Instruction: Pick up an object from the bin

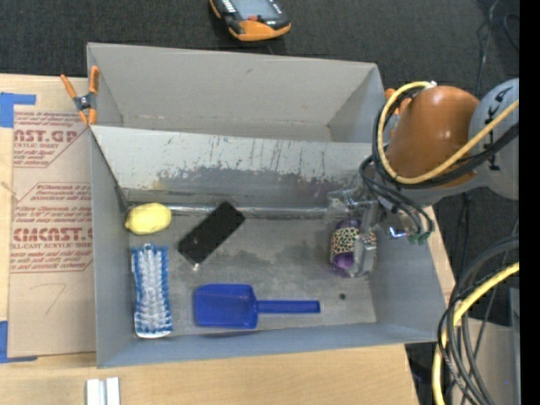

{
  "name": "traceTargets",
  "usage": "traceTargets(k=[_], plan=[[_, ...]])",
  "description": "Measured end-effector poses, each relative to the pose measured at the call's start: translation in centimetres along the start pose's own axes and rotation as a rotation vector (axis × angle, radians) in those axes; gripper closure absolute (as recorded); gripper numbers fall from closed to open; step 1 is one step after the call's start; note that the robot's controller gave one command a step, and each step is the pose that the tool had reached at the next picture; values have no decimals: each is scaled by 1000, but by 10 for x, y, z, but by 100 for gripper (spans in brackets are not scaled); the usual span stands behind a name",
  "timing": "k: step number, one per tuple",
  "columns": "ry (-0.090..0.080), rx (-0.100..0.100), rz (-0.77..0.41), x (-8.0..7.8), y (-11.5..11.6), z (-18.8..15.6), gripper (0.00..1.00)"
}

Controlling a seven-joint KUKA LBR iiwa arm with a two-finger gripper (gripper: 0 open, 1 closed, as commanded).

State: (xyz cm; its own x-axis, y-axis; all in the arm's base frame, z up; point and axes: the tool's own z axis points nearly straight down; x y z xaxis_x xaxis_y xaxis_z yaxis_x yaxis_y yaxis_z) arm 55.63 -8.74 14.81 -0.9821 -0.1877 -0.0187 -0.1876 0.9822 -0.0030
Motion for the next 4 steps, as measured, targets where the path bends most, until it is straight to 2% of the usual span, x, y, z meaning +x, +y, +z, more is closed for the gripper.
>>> traceTargets(k=[1,2,3,4], plan=[[-15,5,11,-4,-8,1,0],[-8,2,-169,44,29,21,0],[-14,4,-16,-6,-3,25,0],[-10,4,-493,5,-9,9,0]])
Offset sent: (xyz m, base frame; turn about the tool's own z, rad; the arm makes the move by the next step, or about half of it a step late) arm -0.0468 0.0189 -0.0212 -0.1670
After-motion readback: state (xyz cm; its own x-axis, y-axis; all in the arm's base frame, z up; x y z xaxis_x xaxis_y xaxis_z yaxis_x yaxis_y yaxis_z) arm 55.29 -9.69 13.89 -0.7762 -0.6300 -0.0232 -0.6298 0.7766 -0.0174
